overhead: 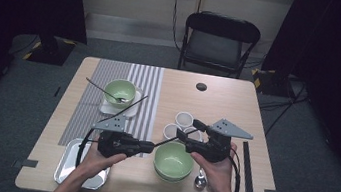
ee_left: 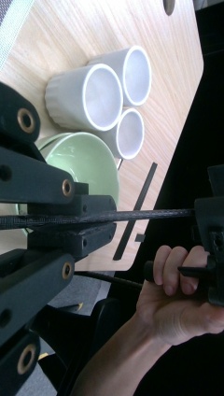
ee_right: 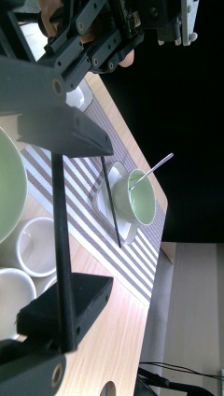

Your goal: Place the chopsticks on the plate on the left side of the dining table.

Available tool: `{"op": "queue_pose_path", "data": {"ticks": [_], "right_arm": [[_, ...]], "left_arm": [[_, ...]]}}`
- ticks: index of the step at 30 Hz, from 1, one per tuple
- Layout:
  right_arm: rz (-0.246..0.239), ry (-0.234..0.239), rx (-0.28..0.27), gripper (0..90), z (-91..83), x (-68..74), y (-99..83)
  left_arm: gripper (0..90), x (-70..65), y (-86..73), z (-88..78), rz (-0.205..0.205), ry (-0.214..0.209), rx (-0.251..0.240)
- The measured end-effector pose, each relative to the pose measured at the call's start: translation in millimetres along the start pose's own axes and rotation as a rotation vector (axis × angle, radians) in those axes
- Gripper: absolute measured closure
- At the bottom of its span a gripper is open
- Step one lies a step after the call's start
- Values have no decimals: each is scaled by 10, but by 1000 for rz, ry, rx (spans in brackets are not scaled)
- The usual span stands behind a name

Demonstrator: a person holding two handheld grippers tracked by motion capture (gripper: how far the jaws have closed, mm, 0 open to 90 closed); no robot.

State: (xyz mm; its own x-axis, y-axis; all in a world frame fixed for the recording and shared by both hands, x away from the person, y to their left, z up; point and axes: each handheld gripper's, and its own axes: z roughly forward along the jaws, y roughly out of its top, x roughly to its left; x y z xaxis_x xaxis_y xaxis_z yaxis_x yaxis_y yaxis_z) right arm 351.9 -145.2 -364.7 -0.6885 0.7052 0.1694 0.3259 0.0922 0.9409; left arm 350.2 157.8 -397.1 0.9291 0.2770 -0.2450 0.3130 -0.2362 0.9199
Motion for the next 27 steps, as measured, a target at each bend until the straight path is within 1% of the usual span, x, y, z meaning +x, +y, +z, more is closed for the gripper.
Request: {"op": "queue_pose_path", "data": {"ticks": [2, 3, 7, 9, 17, 19, 20, 22, 27], "right_arm": [[7, -2, 3, 285, -5, -9, 1], [10, 0, 2, 284, -8, -13, 2], [12, 0, 3, 277, -17, -20, 6], [0, 1, 15, 276, -7, -22, 5], [2, -5, 21, 278, -11, -34, -2], [0, -6, 23, 278, -15, -35, -4], [0, -7, 24, 278, -16, -38, -4], [4, -3, 21, 280, -18, -43, -2], [-5, -8, 26, 281, -18, -39, -1]], "left_arm": [[858, 15, -6, -10, -1, 2, -4], [858, 23, -5, -20, -1, 6, 2], [858, 55, -15, -45, -9, 14, -10], [858, 72, -16, -60, -12, 17, -7], [859, 105, -11, -120, -16, 33, -17], [858, 112, -13, -129, -15, 45, -13], [858, 117, -16, -130, -9, 46, -4], [858, 122, -25, -121, -13, 44, -3], [858, 130, -25, -123, -10, 53, 3]]}}
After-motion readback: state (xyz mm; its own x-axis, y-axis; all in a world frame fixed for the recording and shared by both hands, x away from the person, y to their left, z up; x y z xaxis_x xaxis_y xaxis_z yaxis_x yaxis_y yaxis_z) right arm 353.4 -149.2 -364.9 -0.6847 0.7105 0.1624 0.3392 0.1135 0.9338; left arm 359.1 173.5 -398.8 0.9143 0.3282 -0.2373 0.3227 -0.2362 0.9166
